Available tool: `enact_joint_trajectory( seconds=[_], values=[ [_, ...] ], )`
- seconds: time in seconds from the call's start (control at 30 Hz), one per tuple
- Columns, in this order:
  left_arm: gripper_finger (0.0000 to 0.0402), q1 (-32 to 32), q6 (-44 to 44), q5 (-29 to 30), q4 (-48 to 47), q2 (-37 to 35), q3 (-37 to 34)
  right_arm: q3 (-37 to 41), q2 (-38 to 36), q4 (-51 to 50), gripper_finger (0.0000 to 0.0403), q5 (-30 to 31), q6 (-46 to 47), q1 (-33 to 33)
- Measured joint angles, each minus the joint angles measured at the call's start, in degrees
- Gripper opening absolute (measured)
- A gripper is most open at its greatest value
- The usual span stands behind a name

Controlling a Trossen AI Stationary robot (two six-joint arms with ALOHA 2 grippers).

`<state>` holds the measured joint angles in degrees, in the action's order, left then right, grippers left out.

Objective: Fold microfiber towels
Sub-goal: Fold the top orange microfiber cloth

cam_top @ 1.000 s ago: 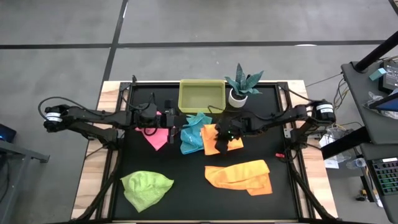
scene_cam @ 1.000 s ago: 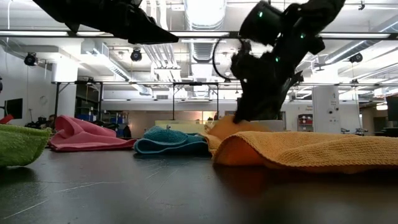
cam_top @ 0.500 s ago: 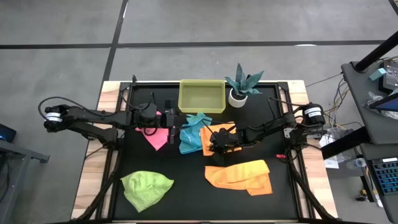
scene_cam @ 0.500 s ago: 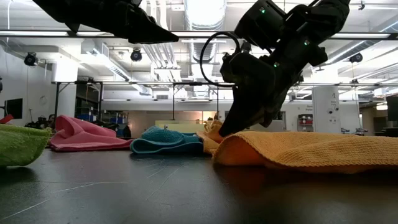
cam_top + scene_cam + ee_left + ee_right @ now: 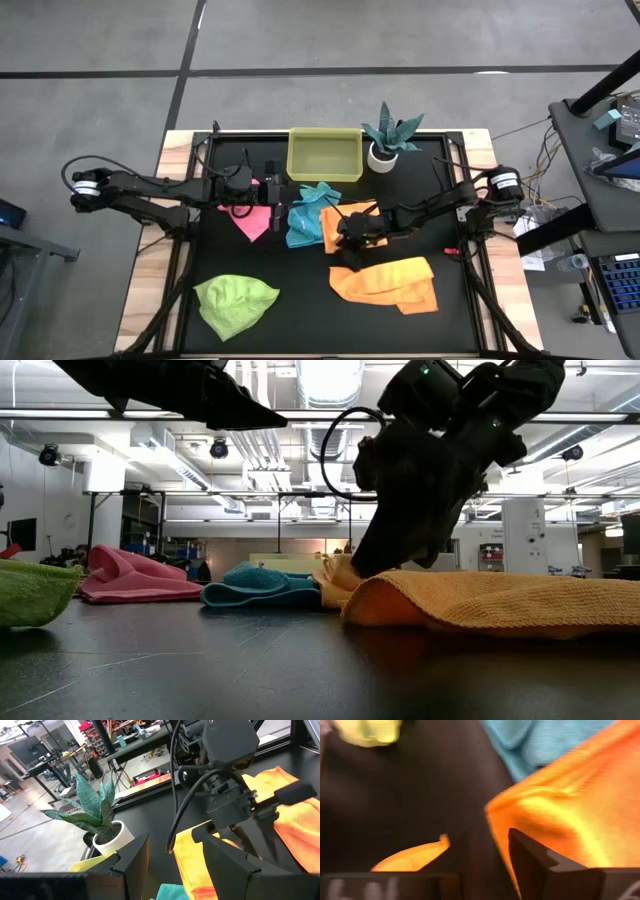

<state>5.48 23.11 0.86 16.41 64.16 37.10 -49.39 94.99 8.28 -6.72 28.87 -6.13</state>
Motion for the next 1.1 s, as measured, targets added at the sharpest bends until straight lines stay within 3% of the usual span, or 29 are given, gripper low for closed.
enact_joint_trajectory(
  seconds=[0.1, 0.2, 0.4, 0.53, 0.63, 0.8, 1.1],
  values=[
    [0.0171, 0.0, 0.0, 0.0, -0.1, 0.0, 0.0, 0.0, -2.0, -1.6, 0.0138, -1.5, 0.5, 0.0],
    [0.0171, 0.0, -0.1, -0.3, 0.0, 0.7, 0.0, 0.0, -5.3, -6.6, 0.0146, 0.8, -0.3, -0.2],
    [0.0171, 0.0, -0.2, -0.5, -0.3, 4.8, 1.0, 0.5, -11.3, -19.8, 0.0114, 17.5, -3.0, -0.2],
    [0.0171, 0.0, -0.1, -0.5, 0.1, 8.6, 2.6, 3.7, -12.2, -19.8, 0.0060, 25.4, -3.3, 1.0],
    [0.0171, 0.0, 0.0, -0.6, 0.1, 11.2, 4.2, 6.8, -10.9, -15.8, 0.0019, 26.3, -3.3, 2.3],
    [0.0171, 0.0, 0.0, -0.6, 0.1, 14.7, 6.0, 9.8, -8.3, -16.7, 0.0012, 26.7, -2.0, 4.0],
    [0.0171, 0.0, -0.1, -0.8, 3.0, 21.9, 8.9, 10.3, -13.2, -35.5, 0.0012, 30.7, -1.0, 4.3]
  ],
)
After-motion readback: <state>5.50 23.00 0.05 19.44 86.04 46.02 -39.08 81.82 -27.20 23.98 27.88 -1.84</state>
